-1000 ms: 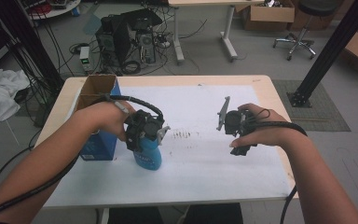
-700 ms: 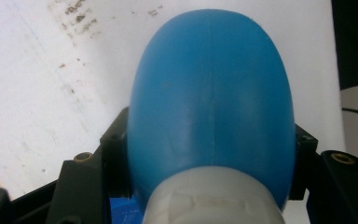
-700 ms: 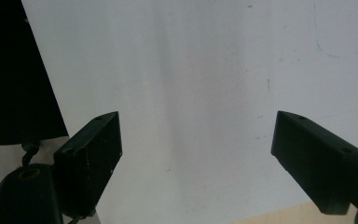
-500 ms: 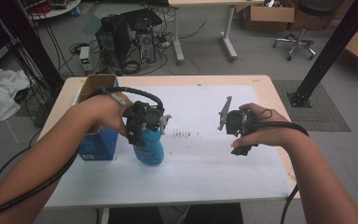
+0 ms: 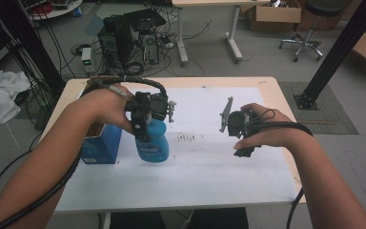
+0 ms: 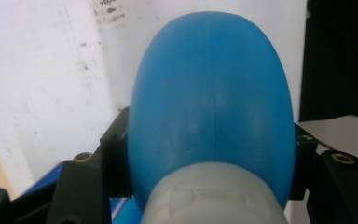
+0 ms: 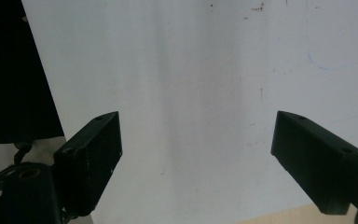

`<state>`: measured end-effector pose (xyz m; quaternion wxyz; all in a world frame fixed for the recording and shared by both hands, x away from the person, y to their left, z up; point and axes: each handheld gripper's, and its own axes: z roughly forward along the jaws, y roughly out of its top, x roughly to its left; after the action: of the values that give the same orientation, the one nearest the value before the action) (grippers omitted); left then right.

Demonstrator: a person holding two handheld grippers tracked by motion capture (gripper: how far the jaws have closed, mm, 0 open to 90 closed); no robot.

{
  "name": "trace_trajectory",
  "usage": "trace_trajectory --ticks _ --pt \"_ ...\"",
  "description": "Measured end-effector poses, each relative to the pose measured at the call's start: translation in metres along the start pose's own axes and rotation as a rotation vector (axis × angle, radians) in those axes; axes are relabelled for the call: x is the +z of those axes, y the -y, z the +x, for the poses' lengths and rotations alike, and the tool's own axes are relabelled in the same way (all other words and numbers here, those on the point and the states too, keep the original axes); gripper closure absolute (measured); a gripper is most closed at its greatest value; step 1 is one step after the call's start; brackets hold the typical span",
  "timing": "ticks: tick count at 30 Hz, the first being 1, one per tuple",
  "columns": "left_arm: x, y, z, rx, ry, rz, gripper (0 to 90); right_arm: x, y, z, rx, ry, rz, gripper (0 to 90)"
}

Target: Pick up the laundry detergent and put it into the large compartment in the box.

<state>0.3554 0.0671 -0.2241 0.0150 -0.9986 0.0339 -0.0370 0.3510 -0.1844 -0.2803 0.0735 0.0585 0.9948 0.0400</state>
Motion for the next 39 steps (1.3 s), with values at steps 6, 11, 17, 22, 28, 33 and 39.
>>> trace_trajectory --ticks 6,11,17,22,28,33,39 --pt "-0.012 -0.002 0.002 -0.106 0.012 -0.003 38.3 -0.002 -0.002 -0.001 -0.020 0.001 0.002 16.2" --pt "-0.024 -0.001 0.008 -0.202 0.029 -0.014 38.3 -0.003 -0.004 0.002 -0.038 -0.002 0.008 16.2" --pt "-0.035 0.004 0.015 -0.344 0.053 -0.026 38.3 -0.003 -0.005 0.004 -0.045 -0.003 0.011 16.2" --pt "-0.045 0.012 0.021 -0.510 0.054 -0.035 38.3 -0.003 -0.004 0.006 -0.052 -0.003 0.013 16.2" --pt "-0.068 0.029 0.026 -0.663 0.078 -0.101 38.3 -0.001 -0.002 0.007 -0.054 -0.007 0.013 16.2" --pt "-0.086 0.040 0.029 -0.792 0.073 -0.111 38.3 -0.002 -0.002 0.007 -0.056 0.001 0.007 16.2" --pt "-0.104 0.054 0.033 -0.931 0.052 -0.101 38.3 -0.002 -0.003 0.007 -0.058 0.001 0.009 16.2"
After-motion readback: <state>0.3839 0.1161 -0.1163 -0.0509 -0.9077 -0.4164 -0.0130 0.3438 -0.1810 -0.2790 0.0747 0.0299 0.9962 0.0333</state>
